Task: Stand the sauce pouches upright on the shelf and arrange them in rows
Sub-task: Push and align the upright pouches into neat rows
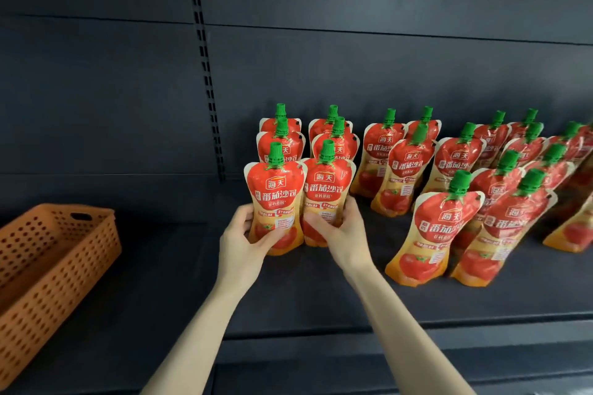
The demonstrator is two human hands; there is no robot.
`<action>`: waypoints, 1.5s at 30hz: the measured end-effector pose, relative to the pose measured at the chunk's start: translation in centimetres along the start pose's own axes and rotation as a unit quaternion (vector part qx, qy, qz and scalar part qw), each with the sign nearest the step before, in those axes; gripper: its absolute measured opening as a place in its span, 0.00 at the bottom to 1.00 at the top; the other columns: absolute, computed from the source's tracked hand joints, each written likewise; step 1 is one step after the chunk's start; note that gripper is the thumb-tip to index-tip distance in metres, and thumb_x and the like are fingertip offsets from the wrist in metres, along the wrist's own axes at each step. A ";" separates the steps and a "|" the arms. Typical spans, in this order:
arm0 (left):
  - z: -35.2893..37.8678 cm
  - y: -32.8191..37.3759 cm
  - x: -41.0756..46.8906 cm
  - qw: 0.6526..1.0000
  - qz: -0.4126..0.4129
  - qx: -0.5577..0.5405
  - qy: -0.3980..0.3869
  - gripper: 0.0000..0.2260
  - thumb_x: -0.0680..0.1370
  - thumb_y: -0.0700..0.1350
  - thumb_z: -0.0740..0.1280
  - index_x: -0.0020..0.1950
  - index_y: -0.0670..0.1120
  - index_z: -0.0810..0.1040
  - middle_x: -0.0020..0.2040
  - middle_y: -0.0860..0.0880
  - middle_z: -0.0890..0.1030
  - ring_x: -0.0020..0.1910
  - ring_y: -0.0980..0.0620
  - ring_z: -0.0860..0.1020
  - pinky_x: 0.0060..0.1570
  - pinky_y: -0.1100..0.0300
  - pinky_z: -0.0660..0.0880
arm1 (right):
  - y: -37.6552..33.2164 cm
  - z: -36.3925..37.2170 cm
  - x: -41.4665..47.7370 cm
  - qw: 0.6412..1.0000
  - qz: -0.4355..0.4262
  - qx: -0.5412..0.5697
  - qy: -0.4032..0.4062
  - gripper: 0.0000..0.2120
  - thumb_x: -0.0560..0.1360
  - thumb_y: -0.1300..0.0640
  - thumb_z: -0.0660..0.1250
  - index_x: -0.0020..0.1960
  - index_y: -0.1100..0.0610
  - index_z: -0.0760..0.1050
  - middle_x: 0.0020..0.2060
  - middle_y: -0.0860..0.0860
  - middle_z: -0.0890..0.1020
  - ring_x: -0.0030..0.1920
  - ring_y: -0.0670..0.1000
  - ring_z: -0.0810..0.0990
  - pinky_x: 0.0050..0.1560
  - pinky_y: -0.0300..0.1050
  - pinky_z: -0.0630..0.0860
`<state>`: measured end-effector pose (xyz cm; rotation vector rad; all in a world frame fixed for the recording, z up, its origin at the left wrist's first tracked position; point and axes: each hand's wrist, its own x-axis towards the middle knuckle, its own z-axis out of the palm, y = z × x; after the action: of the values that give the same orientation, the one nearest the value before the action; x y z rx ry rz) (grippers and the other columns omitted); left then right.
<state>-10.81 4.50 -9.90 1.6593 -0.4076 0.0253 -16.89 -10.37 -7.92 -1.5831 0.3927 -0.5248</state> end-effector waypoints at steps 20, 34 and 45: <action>2.7 -0.8 1.5 0.998 -0.002 0.046 0.043 0.18 0.70 0.44 0.74 0.55 0.51 0.70 0.47 0.62 0.76 0.45 0.66 0.75 0.38 0.79 0.70 | 2.7 -2.8 2.0 0.992 -0.038 -0.108 0.049 0.21 0.73 0.60 0.70 0.62 0.54 0.66 0.54 0.47 0.76 0.55 0.45 0.74 0.57 0.41 0.72; 2.7 -1.3 1.6 0.994 0.011 0.082 0.076 0.20 0.71 0.45 0.74 0.61 0.47 0.73 0.50 0.55 0.78 0.47 0.61 0.76 0.39 0.81 0.68 | 2.8 -3.2 2.5 0.991 -0.024 -0.126 0.037 0.21 0.75 0.59 0.68 0.65 0.55 0.65 0.57 0.50 0.76 0.56 0.47 0.74 0.57 0.41 0.72; 2.7 -1.7 1.8 0.993 0.023 0.077 0.086 0.20 0.71 0.44 0.73 0.61 0.46 0.74 0.51 0.53 0.79 0.50 0.57 0.77 0.41 0.81 0.68 | 3.1 -3.1 2.7 0.989 -0.017 -0.141 0.029 0.22 0.75 0.58 0.67 0.66 0.55 0.64 0.62 0.53 0.75 0.63 0.51 0.73 0.63 0.49 0.73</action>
<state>-9.28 1.58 -11.47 1.7830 -0.3184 0.2386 -16.14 -14.71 -10.60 -1.8523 0.5019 -0.5614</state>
